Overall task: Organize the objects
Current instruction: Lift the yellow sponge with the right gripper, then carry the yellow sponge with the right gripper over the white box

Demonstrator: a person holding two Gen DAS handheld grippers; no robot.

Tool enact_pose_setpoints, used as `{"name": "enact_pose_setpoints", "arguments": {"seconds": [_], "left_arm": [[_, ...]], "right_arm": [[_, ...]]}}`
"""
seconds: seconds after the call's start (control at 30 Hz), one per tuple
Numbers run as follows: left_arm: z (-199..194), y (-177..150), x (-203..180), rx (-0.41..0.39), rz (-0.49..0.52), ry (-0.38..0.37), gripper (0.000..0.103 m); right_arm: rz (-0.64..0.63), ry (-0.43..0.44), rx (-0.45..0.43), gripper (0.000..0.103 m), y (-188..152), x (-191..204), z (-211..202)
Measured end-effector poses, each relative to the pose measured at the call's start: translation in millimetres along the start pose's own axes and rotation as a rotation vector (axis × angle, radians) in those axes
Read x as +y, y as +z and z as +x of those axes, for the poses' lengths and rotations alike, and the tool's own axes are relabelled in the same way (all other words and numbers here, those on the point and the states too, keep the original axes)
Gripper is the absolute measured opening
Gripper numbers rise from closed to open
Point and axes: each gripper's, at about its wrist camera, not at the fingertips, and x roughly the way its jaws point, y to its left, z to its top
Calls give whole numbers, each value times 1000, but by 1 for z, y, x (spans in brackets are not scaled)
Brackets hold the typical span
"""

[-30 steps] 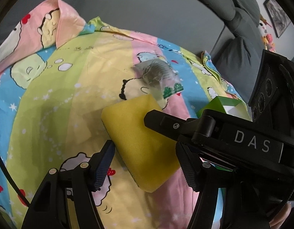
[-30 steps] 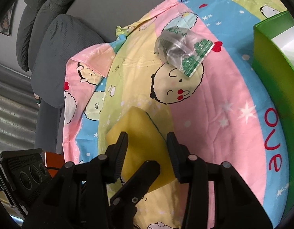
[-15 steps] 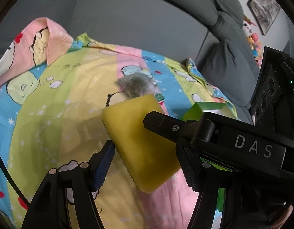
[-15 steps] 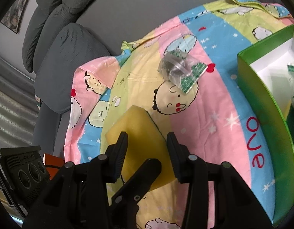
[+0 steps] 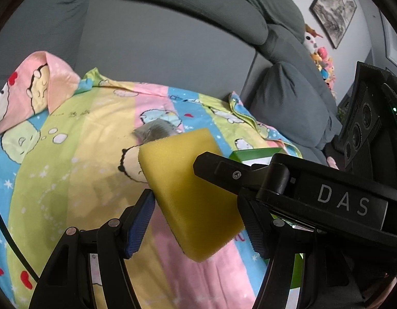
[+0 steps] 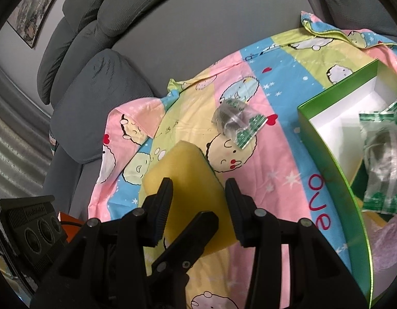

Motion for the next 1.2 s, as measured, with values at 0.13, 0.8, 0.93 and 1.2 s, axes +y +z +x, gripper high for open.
{"name": "enact_pose_setpoints", "arguments": {"seconds": [0.13,0.8,0.93,1.2], "left_arm": [[-4,1,-8,-17,17,-16,67],[-4,9,-71,-101,190,-87,67],[2,11,-87,-109,240,-99,67],[26,10,-112,-49,301,-152,67]], "right_arm": [[-12,-7,-25,43,1,0,-11],[9,-39,-192,43,4,-20,-74],[26,-54,-228,43,7,-28,-83],[100,-92,-253,44,10,-58,-94]]}}
